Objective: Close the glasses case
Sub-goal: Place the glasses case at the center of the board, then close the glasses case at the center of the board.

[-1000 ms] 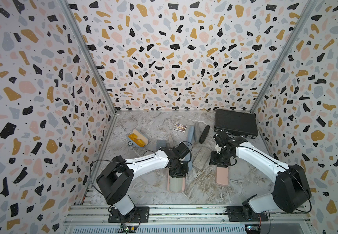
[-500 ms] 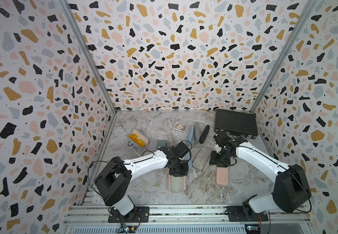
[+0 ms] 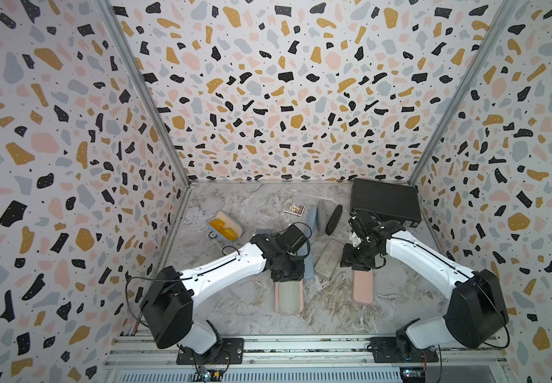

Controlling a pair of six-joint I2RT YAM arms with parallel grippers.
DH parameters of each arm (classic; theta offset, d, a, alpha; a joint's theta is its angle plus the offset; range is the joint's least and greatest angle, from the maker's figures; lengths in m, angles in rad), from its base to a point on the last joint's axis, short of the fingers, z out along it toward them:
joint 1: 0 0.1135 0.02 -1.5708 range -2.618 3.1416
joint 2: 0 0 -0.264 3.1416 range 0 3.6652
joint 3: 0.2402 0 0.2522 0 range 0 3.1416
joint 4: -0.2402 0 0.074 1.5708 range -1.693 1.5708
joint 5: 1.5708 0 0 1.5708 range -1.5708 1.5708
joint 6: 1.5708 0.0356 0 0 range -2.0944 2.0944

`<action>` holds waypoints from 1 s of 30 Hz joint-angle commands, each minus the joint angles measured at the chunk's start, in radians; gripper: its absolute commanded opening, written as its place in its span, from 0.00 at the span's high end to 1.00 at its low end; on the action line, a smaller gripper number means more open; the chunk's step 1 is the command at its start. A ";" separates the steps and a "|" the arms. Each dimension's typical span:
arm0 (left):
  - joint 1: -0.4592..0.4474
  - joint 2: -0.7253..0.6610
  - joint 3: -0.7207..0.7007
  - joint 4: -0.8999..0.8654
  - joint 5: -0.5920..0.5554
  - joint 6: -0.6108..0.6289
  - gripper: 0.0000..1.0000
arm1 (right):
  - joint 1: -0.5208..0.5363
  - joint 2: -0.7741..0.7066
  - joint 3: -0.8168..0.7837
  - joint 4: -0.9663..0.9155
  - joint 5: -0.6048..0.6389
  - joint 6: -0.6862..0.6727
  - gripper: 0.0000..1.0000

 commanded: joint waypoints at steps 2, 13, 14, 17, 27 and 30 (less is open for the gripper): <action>0.051 -0.083 0.018 -0.114 -0.121 0.045 0.92 | 0.023 -0.017 0.025 -0.009 -0.031 -0.007 0.91; 0.322 -0.240 -0.224 -0.072 0.013 0.096 1.00 | 0.177 0.079 0.058 0.048 -0.041 0.020 1.00; 0.328 -0.246 -0.250 -0.056 0.029 0.094 1.00 | 0.189 0.090 0.063 0.052 -0.043 0.022 1.00; 0.332 -0.247 -0.337 0.026 0.111 0.071 1.00 | 0.227 0.132 0.078 0.059 -0.039 0.027 1.00; 0.332 -0.207 -0.467 0.159 0.199 0.054 1.00 | 0.312 0.238 0.144 0.071 -0.038 0.041 1.00; 0.333 -0.174 -0.471 0.174 0.202 0.062 1.00 | 0.331 0.268 0.168 0.069 -0.039 0.042 1.00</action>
